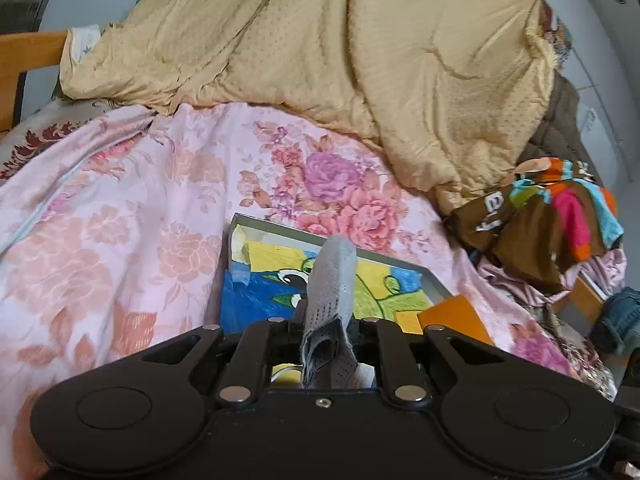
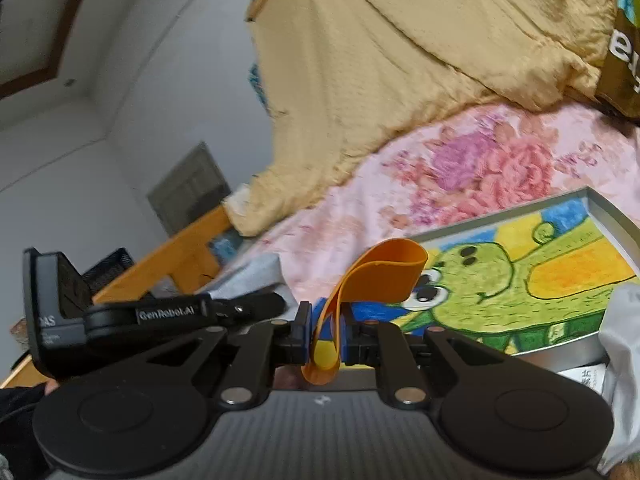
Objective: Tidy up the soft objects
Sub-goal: 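Carry the orange cup and grey mask in both tools over the cartoon tray, then lower both tools into the tray and open them to release the items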
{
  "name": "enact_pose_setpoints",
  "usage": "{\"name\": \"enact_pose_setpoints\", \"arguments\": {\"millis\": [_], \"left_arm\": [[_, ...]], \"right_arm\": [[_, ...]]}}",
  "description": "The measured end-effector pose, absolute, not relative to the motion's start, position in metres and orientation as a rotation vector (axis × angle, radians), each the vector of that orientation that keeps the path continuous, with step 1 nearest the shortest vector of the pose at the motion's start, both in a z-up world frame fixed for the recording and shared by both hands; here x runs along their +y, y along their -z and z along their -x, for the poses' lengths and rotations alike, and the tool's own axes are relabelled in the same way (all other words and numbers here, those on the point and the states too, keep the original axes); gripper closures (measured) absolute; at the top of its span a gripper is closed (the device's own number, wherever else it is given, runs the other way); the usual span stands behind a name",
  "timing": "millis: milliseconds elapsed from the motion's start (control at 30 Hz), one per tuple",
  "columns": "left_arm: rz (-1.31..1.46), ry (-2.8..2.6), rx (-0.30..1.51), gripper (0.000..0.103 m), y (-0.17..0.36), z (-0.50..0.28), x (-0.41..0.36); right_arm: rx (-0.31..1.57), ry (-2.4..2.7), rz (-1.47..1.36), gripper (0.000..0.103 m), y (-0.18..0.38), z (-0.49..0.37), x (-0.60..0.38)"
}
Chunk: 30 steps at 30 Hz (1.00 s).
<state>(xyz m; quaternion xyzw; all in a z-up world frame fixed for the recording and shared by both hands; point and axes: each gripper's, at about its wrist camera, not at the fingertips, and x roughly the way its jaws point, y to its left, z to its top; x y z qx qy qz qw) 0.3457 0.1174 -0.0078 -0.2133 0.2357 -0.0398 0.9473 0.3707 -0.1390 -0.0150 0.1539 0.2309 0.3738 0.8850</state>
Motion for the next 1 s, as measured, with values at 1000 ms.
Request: {"name": "enact_pose_setpoints", "arguments": {"millis": [1000], "left_arm": [[0.436, -0.031, 0.655, 0.08, 0.055, -0.404, 0.112]], "right_arm": [[0.588, -0.641, -0.221, 0.072, 0.047, -0.42, -0.119]]}}
